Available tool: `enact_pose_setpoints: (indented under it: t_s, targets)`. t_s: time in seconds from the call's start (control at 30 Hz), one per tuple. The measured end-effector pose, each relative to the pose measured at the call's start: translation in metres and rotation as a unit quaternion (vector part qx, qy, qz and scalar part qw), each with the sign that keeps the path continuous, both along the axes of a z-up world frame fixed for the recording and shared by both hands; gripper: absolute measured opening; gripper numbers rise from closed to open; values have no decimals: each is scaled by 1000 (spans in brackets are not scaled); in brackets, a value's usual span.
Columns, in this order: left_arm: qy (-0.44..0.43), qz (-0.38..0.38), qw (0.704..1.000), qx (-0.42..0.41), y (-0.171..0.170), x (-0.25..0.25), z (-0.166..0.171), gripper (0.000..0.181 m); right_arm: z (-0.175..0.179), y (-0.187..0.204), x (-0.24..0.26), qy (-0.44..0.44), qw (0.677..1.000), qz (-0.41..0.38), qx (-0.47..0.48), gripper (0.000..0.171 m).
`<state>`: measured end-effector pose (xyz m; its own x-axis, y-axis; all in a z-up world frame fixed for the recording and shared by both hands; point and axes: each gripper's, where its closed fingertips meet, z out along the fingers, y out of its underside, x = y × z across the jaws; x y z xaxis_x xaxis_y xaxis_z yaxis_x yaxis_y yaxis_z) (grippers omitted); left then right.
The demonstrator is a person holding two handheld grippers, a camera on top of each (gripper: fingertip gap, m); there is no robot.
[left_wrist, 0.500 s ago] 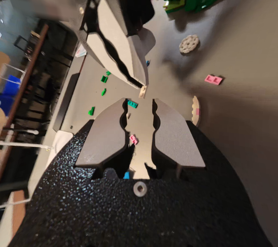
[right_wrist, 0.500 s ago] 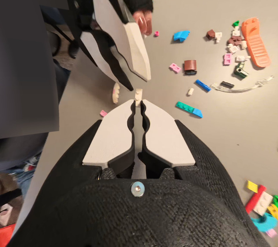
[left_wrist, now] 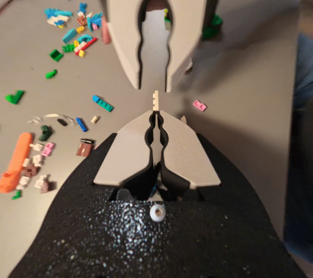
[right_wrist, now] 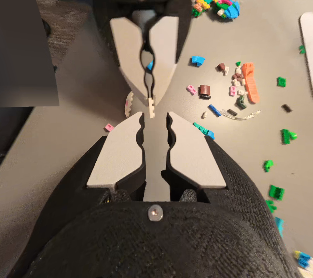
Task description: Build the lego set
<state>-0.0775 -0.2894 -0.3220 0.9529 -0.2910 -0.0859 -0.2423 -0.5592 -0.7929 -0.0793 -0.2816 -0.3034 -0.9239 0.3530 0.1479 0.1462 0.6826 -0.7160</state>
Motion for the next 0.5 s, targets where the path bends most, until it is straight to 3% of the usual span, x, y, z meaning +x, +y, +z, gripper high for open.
enact_pose_setpoints:
  t_s: [0.03,0.13,0.2,0.3,0.4,0.5]
  targets:
    - [-29,5,1000,-6,-1,0,1,2,-3,-1,1,18,1000,4,24,21]
    - [-71,-8,997,-20,-3,6,3,2,-8,-4,-1,53,997,8,63,13]
    - [-60,-7,998,-31,-4,5,-1,2,-10,-8,2,44,997,17,63,4]
    - [-69,5,997,-44,-8,6,-4,3,-16,-10,4,12,999,5,52,4]
    - [-61,13,996,-65,-20,3,-8,24,-32,-7,10,-39,996,-8,79,4]
    - [-53,-7,996,-72,-30,9,-11,33,-41,-9,14,-76,993,-6,89,3]
